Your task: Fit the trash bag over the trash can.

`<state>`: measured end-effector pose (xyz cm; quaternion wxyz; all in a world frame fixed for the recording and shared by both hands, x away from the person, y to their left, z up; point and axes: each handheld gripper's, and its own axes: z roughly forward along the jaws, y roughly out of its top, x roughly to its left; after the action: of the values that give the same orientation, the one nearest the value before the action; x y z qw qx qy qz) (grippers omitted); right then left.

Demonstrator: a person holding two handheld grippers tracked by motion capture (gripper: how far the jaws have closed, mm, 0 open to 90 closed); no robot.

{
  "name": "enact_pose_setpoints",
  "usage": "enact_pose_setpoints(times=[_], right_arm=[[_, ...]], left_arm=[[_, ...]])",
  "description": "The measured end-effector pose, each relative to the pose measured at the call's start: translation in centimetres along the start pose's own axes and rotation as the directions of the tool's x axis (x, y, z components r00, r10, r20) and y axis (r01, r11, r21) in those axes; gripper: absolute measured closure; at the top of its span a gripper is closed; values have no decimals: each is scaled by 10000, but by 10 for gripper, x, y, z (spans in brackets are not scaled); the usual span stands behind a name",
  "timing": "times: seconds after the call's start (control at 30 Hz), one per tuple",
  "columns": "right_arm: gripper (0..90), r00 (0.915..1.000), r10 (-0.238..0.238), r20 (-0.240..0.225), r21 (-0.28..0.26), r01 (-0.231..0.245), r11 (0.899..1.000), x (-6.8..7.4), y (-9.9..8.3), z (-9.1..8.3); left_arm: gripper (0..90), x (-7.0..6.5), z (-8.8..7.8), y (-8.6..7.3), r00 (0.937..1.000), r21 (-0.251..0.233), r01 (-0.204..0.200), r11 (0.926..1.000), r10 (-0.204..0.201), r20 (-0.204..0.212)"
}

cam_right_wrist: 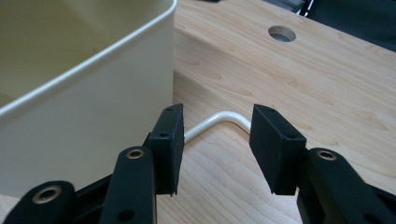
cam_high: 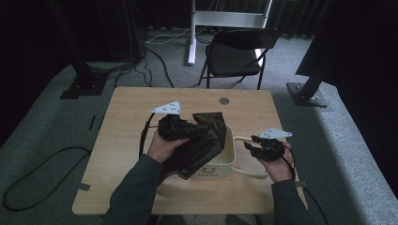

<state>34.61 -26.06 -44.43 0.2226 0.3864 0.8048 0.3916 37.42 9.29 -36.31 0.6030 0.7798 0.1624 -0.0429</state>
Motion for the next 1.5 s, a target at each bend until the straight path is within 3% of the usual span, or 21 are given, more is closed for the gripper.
enact_pose_setpoints(times=[0.2, 0.47, 0.6, 0.97, 1.23, 1.27, 1.3, 1.5], right_arm=[[512, 9995, -169, -256, -332, 161, 9993, 5, 7, -1], [467, 9954, -736, -617, -904, 679, 9936, 19, 23, 0], [462, 9918, -1169, -522, -1082, 1108, 9879, 26, 32, 3], [462, 9781, -1854, -940, -1467, 1706, 9744, 35, 48, 14], [587, 9692, -2191, -1127, -1870, 1959, 9626, 41, 54, 10], [626, 9668, -2266, -1180, -1879, 2023, 9611, 42, 55, 10], [720, 9600, -2422, -1403, -1936, 2132, 9576, 43, 55, 9], [860, 9519, -2446, -1843, -2041, 2064, 9569, 41, 53, 5]], left_arm=[[900, -3, 3, 3, 9996, 7, -102, 9999, 101, 255], [900, -6, 6, 4, 9990, -21, -151, 9999, 152, 421], [900, -6, 6, 4, 9989, -7, -145, 9999, 145, 442], [899, -8, 6, 4, 9986, 54, -195, 9998, 192, 494], [899, -6, 5, 3, 9989, 64, -165, 9998, 162, 431], [899, -6, 4, 2, 9991, 61, -141, 9999, 139, 411], [899, -6, 4, 2, 9991, 61, -142, 9999, 139, 399], [899, -3, 0, 1, 9996, 1, -84, 10000, 83, 260]])
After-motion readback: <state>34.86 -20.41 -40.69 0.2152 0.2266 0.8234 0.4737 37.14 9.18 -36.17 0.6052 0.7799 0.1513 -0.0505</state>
